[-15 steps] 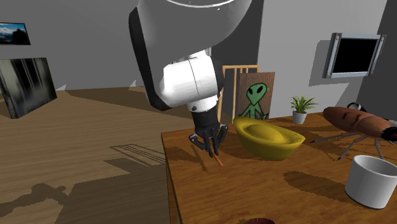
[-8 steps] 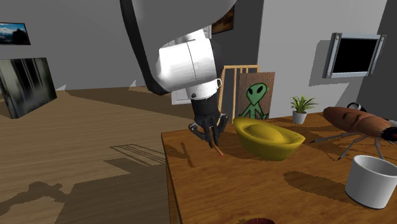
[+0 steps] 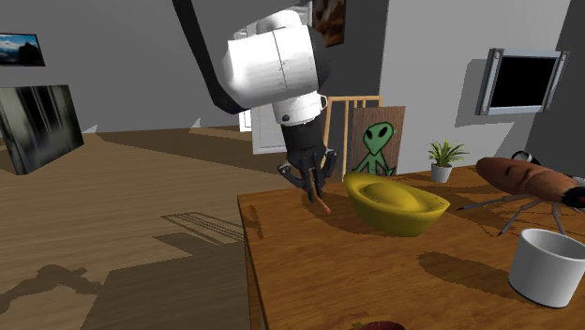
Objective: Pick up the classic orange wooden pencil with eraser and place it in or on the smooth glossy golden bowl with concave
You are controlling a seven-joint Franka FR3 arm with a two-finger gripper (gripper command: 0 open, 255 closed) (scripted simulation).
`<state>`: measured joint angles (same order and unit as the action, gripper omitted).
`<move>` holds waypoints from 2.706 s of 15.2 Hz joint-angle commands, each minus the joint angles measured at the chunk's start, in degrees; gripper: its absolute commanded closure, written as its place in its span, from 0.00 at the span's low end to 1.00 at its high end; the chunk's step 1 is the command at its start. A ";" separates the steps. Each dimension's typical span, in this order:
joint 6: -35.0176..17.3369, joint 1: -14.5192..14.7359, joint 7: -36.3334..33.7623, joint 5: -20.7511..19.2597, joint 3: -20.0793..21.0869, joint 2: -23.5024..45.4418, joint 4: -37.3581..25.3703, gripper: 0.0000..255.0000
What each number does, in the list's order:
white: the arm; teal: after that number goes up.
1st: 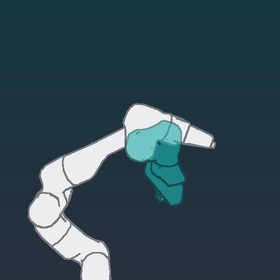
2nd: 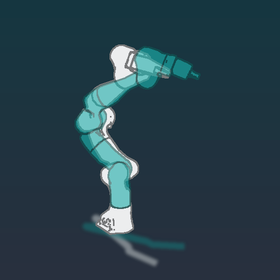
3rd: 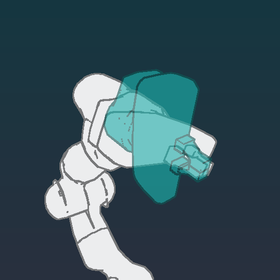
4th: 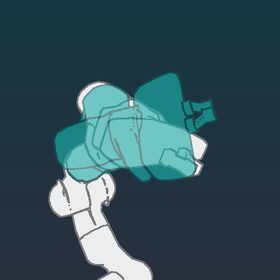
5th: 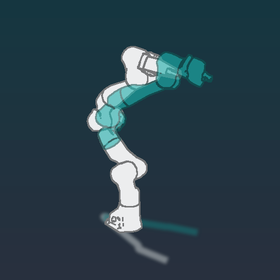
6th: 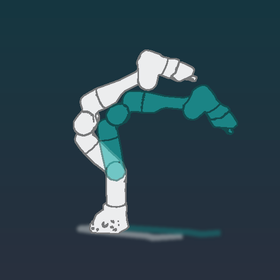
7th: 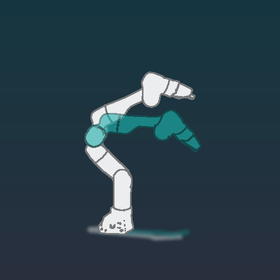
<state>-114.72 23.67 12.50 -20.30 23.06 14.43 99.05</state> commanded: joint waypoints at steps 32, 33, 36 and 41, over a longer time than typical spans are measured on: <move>19.98 -2.70 20.64 -2.74 -6.24 28.51 -52.38 1.00; 18.86 -3.02 20.33 -2.70 -6.16 27.98 -50.67 1.00; 15.84 -3.80 19.51 -2.66 -6.00 26.84 -46.32 1.00; 11.47 -4.72 18.36 -2.77 -5.92 25.86 -40.74 1.00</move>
<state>-102.26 19.24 31.07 -23.08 17.10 40.70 56.89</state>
